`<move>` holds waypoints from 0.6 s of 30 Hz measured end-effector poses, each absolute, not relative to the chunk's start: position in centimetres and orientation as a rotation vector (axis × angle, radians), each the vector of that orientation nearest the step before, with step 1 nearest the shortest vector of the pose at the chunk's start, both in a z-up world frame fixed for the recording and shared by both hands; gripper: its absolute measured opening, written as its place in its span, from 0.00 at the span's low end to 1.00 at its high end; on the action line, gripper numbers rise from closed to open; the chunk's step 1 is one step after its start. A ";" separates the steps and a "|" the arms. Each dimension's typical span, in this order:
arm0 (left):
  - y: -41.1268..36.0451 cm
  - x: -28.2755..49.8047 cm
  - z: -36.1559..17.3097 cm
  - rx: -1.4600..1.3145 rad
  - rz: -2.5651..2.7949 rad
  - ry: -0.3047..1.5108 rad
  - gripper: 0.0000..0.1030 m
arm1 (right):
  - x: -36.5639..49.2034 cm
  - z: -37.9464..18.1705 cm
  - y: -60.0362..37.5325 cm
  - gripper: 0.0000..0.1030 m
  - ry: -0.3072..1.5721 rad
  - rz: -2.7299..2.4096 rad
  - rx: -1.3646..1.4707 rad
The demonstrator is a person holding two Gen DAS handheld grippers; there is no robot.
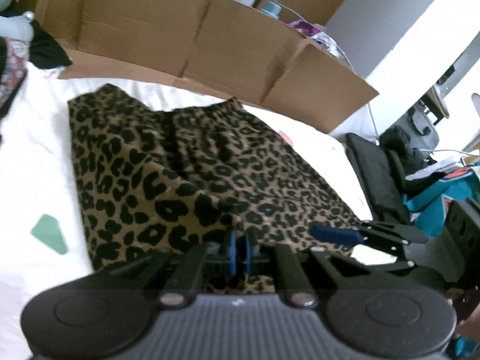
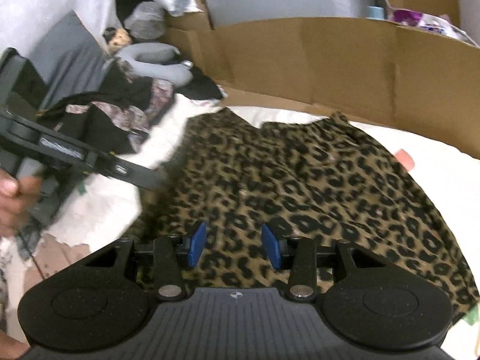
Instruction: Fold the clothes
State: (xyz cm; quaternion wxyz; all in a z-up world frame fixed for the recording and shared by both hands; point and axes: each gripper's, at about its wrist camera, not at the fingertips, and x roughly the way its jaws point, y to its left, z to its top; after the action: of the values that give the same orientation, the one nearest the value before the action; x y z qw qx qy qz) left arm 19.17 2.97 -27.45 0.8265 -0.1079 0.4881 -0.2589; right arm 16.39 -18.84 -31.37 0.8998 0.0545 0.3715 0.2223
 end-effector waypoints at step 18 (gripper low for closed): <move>-2.1 18.8 -27.1 -0.259 -0.686 1.048 0.07 | 17.1 -32.9 -16.2 0.46 0.781 0.484 0.162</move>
State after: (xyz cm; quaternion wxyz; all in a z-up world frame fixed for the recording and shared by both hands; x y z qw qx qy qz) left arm 18.80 -2.05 -27.09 0.8025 -0.1209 0.4888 -0.3200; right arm 17.07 -16.18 -32.93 0.8931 0.0781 0.3767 0.2332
